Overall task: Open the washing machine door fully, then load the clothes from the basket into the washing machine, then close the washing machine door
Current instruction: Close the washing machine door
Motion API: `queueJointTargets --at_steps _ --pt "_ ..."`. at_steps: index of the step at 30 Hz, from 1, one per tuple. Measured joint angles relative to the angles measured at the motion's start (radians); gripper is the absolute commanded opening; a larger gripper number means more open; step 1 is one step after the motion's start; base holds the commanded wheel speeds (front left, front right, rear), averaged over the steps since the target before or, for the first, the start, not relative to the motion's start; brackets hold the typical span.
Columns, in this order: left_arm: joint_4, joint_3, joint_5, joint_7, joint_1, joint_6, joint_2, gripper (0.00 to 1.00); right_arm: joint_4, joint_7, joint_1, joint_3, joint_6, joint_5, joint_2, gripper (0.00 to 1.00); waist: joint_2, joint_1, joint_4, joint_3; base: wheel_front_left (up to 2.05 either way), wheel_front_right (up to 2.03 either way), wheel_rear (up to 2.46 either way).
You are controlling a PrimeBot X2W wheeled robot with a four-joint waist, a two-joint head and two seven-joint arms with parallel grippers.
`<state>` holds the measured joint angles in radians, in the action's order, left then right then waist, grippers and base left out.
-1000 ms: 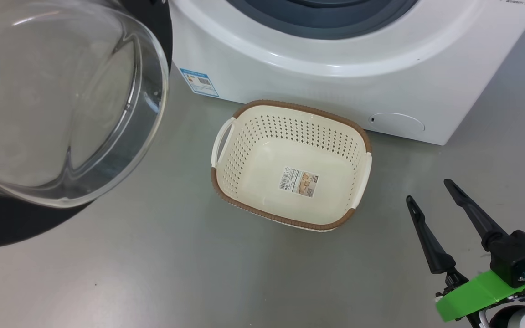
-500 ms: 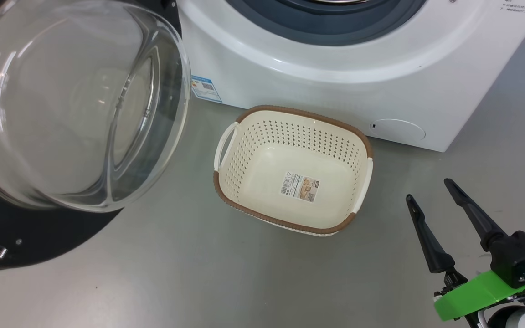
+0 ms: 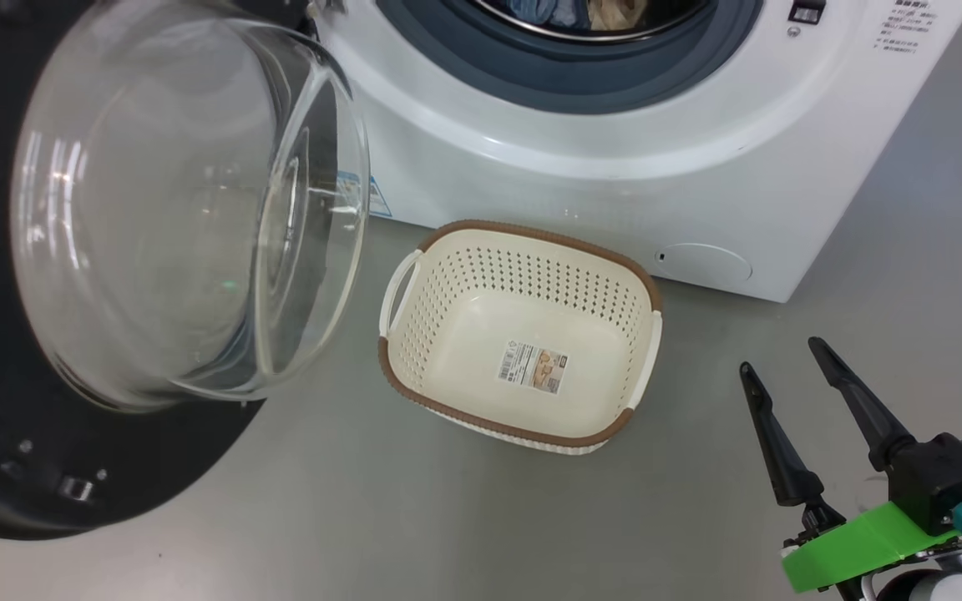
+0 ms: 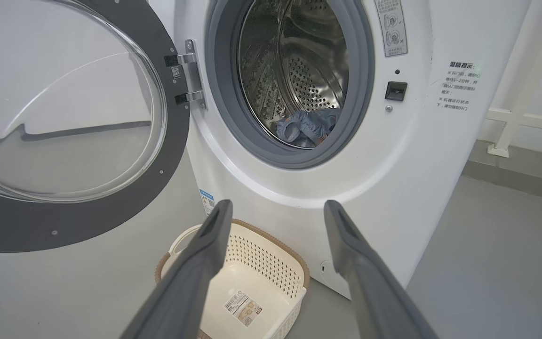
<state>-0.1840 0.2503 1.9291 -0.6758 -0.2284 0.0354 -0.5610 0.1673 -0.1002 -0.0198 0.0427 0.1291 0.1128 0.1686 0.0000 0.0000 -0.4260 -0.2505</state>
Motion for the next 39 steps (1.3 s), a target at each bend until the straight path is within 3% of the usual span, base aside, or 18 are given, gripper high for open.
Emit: queueJointTargets --at_steps 18,39 --pt "0.228 -0.081 -0.006 -0.08 0.137 0.003 0.031 0.0 -0.062 -0.061 0.026 0.005 0.0 0.0 -0.058 1.0 0.0 0.0 0.096 0.092 0.0 0.0 0.0" --pt "0.263 -0.169 -0.019 -0.097 0.139 -0.016 0.088 0.0 -0.102 -0.088 0.045 0.01 0.0 0.0 -0.094 1.0 0.0 0.0 0.302 0.152 0.0 0.0 0.0"
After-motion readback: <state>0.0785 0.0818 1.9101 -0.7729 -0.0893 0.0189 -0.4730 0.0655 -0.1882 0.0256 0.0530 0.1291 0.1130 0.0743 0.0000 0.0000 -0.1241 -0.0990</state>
